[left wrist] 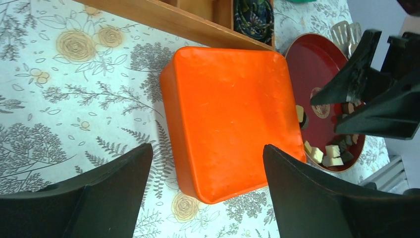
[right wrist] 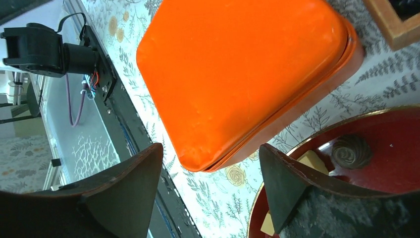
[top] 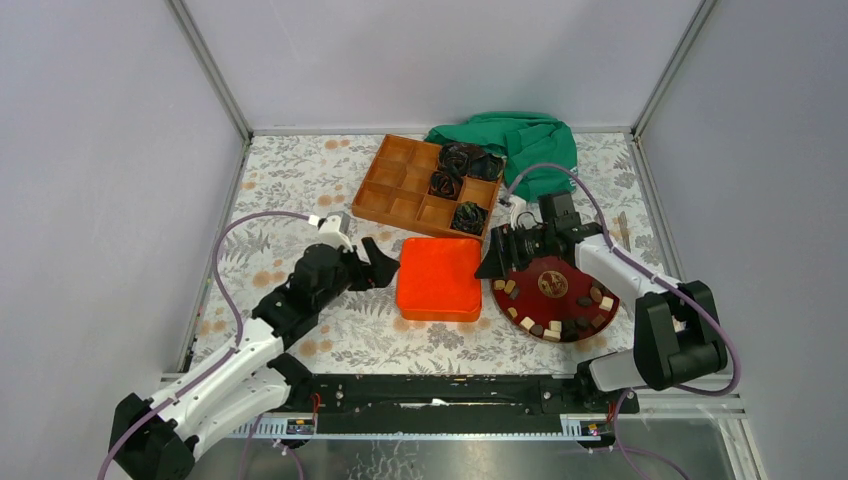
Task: Pack the chocolate
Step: Close the box lid on the packing box.
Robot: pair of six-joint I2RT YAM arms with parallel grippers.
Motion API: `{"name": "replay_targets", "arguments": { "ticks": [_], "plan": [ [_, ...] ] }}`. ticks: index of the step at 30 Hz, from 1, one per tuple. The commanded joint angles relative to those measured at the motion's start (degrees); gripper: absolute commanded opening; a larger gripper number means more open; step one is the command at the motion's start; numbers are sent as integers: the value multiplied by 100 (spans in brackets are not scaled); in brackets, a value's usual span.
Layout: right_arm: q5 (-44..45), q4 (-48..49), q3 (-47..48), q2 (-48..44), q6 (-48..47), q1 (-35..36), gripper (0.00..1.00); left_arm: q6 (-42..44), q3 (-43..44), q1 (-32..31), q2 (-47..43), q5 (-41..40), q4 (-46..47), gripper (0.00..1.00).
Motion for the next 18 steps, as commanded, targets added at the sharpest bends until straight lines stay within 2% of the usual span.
{"name": "replay_targets", "arguments": {
  "ticks": [1, 4, 10, 18],
  "plan": [
    [-118, 444, -234, 16, 223, -21, 77, -20, -267, 62, -92, -391, 191, 86],
    [-103, 673, -236, 291, 739, -21, 75, -240, -316, 119, 50, -505, 184, 77],
    [79, 720, -110, 742, 1139, -12, 73, -432, -258, 187, 625, -812, 91, 47],
    [60, 571, 78, 1086, 1213, 73, 67, -470, -164, 196, 1729, -87, 714, 35]
  ]
}}
